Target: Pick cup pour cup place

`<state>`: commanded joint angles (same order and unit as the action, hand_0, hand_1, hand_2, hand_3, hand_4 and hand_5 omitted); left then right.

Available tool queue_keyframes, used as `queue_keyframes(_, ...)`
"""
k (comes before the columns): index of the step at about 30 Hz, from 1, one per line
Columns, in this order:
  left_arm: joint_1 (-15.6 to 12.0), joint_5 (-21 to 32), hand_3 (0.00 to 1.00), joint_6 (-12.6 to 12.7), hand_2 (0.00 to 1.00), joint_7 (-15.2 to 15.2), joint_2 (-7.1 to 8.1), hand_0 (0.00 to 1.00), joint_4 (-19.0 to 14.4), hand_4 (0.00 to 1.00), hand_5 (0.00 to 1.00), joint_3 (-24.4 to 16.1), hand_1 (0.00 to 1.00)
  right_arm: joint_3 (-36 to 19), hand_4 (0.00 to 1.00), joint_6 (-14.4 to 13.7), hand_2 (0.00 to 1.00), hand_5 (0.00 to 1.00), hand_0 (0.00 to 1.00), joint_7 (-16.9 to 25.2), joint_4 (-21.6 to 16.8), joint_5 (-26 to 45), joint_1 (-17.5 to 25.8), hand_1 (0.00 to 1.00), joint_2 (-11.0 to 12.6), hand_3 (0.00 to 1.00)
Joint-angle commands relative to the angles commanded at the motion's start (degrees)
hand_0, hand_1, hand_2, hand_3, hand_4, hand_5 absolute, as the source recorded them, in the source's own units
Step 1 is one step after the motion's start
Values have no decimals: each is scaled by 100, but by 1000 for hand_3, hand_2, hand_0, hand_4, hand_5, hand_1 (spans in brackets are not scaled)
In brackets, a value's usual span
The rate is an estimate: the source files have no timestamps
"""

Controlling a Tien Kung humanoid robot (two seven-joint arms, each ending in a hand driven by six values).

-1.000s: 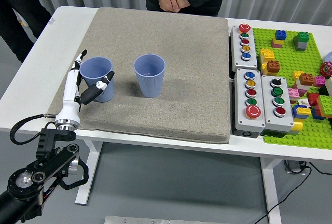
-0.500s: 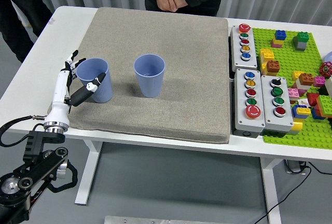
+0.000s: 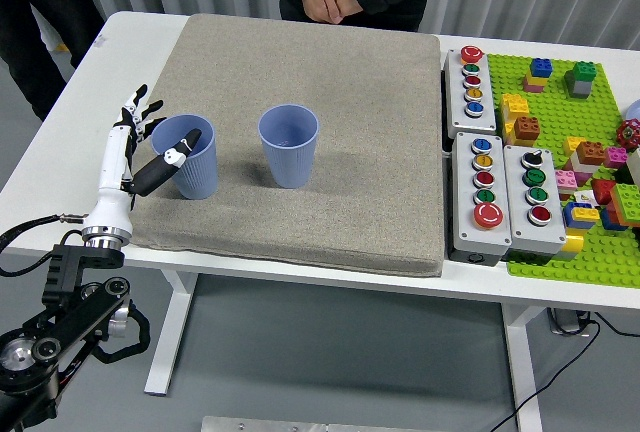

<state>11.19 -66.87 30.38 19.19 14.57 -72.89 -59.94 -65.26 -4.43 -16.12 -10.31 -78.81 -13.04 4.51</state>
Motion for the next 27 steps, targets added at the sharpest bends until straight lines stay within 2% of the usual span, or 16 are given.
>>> queue_keyframes(4,117,-11,980,-2,877,-52,66,767,-109,950,502,-104,770,-18,2,-1,556,79,675,0,0,-16,11,634,2,560)
queue_keyframes(10,504,166,981,50,874,-130,235,765,-142,950,511,-436,771,10,2,-12,555,74,675,5,0,29,4,634,16,560)
queue_keyframes(11,543,217,757,61,735,-133,249,704,-141,839,951,-465,696,15,2,-14,555,72,675,6,0,39,1,634,18,560)
queue_keyframes(14,1045,836,757,239,735,11,378,704,7,839,951,-626,696,54,2,-31,555,72,675,11,0,117,-30,634,31,560)
queue_keyframes(16,1391,1308,757,20,735,-85,435,704,169,839,951,-750,696,57,2,-31,555,72,675,9,0,120,-46,634,35,560)
queue_keyframes(17,1535,1532,705,-184,684,-177,457,690,236,746,998,-815,670,65,2,-31,554,70,675,8,0,129,-52,634,38,561)
queue_keyframes(19,1649,1930,705,-400,684,-233,471,690,276,746,998,-854,670,69,2,-31,554,70,675,8,0,134,-56,634,40,561)
queue_keyframes(22,2218,2672,705,-1084,684,-374,588,690,845,746,998,-1211,670,147,2,-55,554,70,675,16,0,237,-78,634,59,561)
queue_keyframes(23,2287,2895,760,-1242,741,-383,602,708,933,751,998,-1246,708,155,2,-57,554,70,674,18,0,248,-80,634,61,560)
queue_keyframes(25,2423,3354,760,-1502,741,-382,660,708,1123,751,998,-1358,708,175,2,-67,554,70,674,25,0,282,-87,634,67,560)
queue_keyframes(27,2448,3625,760,-1550,741,-380,670,708,1162,751,998,-1377,708,176,2,-68,554,70,674,26,0,284,-88,634,67,560)
